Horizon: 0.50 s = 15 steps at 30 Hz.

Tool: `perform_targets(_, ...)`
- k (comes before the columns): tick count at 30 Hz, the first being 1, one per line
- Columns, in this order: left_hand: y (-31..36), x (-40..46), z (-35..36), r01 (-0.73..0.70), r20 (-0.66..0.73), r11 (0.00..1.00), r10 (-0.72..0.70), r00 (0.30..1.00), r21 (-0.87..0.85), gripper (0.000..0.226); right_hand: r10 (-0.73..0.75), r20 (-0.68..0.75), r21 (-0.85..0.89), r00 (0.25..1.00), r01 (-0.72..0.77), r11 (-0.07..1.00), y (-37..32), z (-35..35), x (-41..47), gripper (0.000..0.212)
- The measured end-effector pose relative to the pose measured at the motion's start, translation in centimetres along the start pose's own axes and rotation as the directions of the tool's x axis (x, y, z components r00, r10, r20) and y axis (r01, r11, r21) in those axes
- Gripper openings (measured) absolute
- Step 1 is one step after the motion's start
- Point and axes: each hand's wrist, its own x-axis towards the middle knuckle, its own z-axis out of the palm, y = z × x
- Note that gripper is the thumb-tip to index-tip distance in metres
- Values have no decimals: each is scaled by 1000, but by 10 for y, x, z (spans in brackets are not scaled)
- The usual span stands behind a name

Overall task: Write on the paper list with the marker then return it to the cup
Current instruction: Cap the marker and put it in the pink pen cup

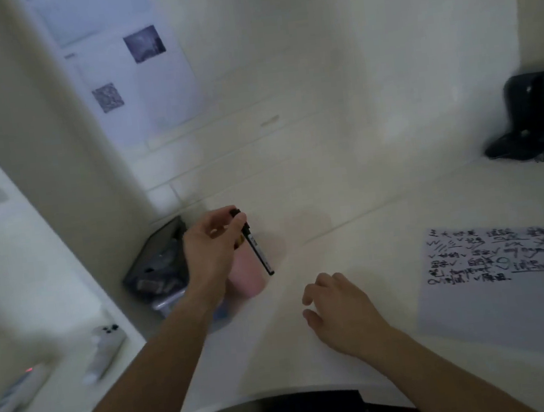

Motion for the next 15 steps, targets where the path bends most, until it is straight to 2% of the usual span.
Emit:
perform_targets(2,4,17,-21,-40,-68,995,46,997,87,14,4,40,2,999,-5,1000,-9,16,15,31)
perform_targets(7,12,38,-40,-211,-76,919,250,965,334,14,58,-63,-99,996,-64,993,-12,47,28,20)
perform_targets(11,13,42,-32,-238,-136,904,302,944,355,14,27,-134,-95,991,-40,995,-11,53,27,20)
perform_targets(15,17,45,-26,-253,-198,902,335,921,349,17,37,-133,-95,990,-50,994,-11,50,25,18)
